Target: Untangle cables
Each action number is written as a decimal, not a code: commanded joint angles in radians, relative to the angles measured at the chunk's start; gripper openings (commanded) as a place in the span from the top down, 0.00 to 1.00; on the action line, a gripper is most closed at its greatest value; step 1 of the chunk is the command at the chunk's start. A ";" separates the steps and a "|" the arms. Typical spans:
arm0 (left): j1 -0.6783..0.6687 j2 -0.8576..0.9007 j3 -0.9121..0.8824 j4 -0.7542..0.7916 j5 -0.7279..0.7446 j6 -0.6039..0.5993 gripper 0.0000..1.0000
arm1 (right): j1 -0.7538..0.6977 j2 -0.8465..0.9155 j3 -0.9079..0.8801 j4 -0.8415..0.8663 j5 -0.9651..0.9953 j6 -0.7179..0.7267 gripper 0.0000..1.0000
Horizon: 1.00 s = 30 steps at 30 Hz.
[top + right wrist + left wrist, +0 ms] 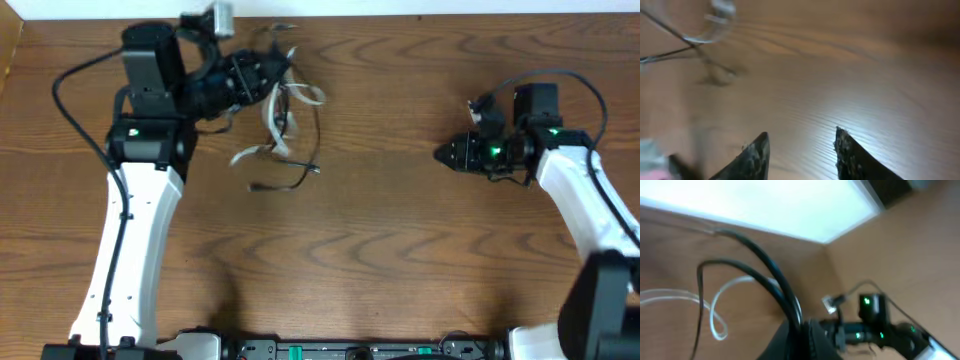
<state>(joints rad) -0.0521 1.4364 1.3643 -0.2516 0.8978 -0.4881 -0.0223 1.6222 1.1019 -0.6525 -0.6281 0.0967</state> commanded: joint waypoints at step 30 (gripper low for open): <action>-0.424 0.034 0.052 -0.259 -0.526 0.234 0.35 | -0.051 -0.373 0.004 -0.100 0.139 0.101 0.38</action>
<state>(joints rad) -0.4797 1.5166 1.3754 -0.4973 0.3916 -0.2951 -0.0731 1.2137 1.1030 -0.7483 -0.4889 0.1864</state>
